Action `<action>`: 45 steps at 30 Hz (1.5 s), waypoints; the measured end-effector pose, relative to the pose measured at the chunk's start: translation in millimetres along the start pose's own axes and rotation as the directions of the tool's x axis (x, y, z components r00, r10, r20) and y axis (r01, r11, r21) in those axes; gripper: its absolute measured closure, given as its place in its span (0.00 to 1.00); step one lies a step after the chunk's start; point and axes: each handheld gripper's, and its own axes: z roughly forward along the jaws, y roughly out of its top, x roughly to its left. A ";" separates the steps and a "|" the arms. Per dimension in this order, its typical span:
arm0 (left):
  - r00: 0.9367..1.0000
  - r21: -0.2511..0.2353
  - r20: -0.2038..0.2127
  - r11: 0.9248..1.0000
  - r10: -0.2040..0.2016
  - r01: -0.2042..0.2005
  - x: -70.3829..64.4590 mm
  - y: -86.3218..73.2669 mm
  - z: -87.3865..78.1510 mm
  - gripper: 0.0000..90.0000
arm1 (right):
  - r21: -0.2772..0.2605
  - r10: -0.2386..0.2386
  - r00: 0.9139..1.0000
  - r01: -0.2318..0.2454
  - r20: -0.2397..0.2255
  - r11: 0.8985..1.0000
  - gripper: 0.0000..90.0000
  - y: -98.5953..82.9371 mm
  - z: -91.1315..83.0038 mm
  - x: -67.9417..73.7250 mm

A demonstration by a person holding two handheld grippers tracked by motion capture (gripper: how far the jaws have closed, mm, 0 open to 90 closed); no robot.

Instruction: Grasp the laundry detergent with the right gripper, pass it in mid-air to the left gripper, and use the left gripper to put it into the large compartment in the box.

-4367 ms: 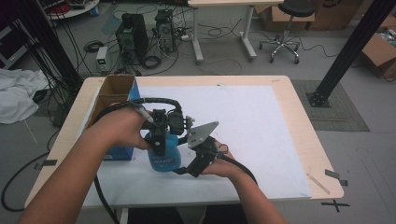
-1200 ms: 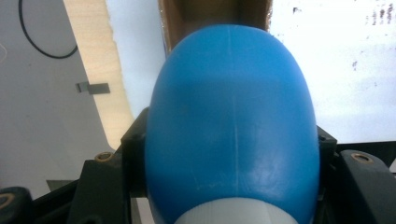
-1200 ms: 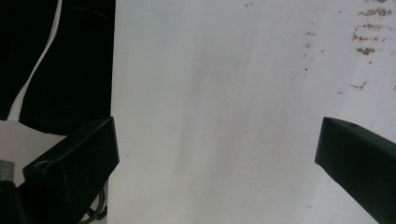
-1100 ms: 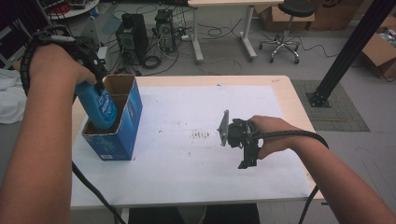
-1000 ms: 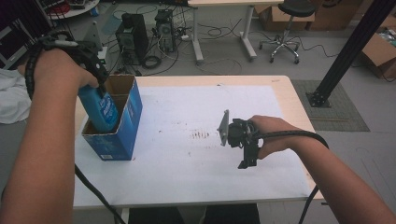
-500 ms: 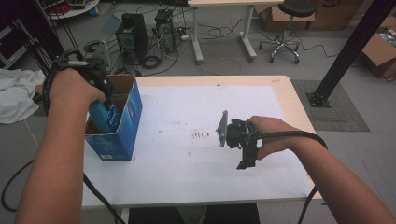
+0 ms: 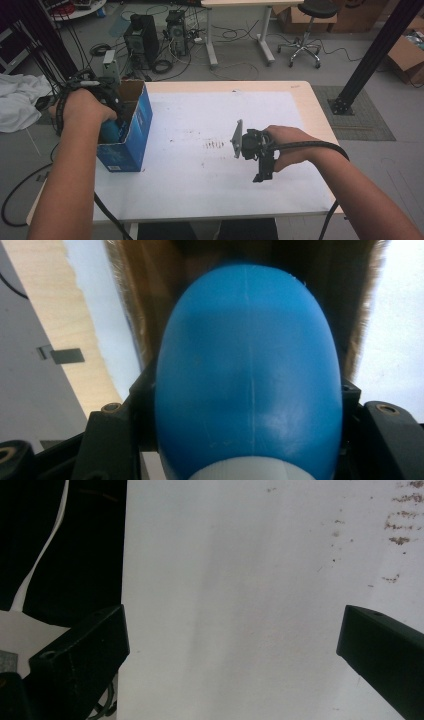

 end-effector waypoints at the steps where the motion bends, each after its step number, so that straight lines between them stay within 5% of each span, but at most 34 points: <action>1: 1.000 0.001 -0.001 1.000 0.001 -0.001 -0.3 0.3 1.9 0.43 | -0.002 0.000 1.000 0.000 0.000 1.000 0.00 0.3 -0.1 -0.2; 17: 1.000 0.002 0.006 1.000 0.018 -0.018 -2.3 7.3 33.6 0.43 | -0.003 0.002 1.000 -0.002 -0.006 1.000 0.01 2.2 2.7 -3.2; 45: 0.998 -0.045 -0.020 0.997 0.057 -0.058 -6.1 6.5 30.0 0.39 | -0.010 0.010 1.000 -0.010 -0.005 1.000 0.01 0.3 3.3 -4.1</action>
